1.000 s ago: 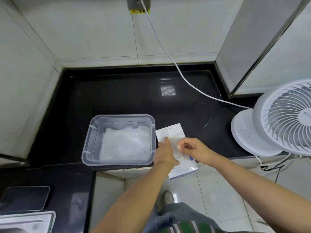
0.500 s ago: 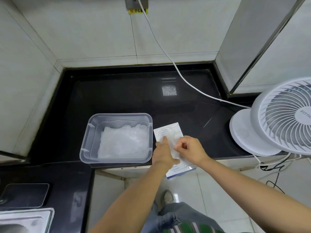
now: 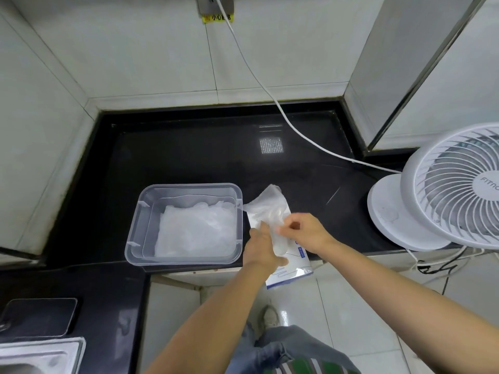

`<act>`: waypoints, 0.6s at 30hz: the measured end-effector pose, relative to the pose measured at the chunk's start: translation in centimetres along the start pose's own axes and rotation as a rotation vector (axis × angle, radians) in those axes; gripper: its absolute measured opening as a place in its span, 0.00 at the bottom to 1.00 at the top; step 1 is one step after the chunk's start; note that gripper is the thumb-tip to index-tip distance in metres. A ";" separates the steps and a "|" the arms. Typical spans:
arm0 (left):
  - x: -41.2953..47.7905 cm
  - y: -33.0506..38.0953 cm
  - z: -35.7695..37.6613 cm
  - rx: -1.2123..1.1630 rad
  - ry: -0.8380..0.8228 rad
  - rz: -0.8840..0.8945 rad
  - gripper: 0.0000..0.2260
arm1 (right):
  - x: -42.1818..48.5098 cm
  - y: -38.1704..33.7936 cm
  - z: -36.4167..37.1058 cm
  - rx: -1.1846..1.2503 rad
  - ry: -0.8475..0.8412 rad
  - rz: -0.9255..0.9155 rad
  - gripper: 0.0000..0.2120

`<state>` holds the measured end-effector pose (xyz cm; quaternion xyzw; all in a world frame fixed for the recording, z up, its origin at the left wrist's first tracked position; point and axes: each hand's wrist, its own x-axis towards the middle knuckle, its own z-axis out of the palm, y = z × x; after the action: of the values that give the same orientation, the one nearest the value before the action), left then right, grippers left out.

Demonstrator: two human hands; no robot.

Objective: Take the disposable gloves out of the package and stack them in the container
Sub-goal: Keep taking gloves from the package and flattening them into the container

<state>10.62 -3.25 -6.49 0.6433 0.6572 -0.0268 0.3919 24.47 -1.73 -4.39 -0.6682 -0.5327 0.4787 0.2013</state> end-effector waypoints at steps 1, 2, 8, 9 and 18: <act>0.1 -0.1 0.0 0.004 -0.001 0.003 0.47 | 0.0 0.2 0.0 -0.029 0.016 -0.022 0.11; 0.0 0.0 -0.1 0.001 -0.003 0.003 0.47 | 0.1 0.2 -0.1 -0.026 0.047 -0.050 0.12; 0.0 0.4 -0.1 0.006 -0.009 0.001 0.41 | 0.6 -3.2 -2.3 0.449 0.155 -0.139 0.10; 0.2 0.5 -0.4 0.012 -0.034 0.000 0.42 | 0.7 -3.6 -2.7 0.466 0.132 -0.129 0.11; 1.8 2.7 -7.0 -0.873 0.071 0.024 0.09 | 0.3 -4.0 -3.4 0.588 0.115 0.079 0.13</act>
<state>9.81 2.41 -1.39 0.4255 0.6127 0.2801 0.6042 25.34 0.75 0.17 -0.6273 -0.3324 0.5815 0.3972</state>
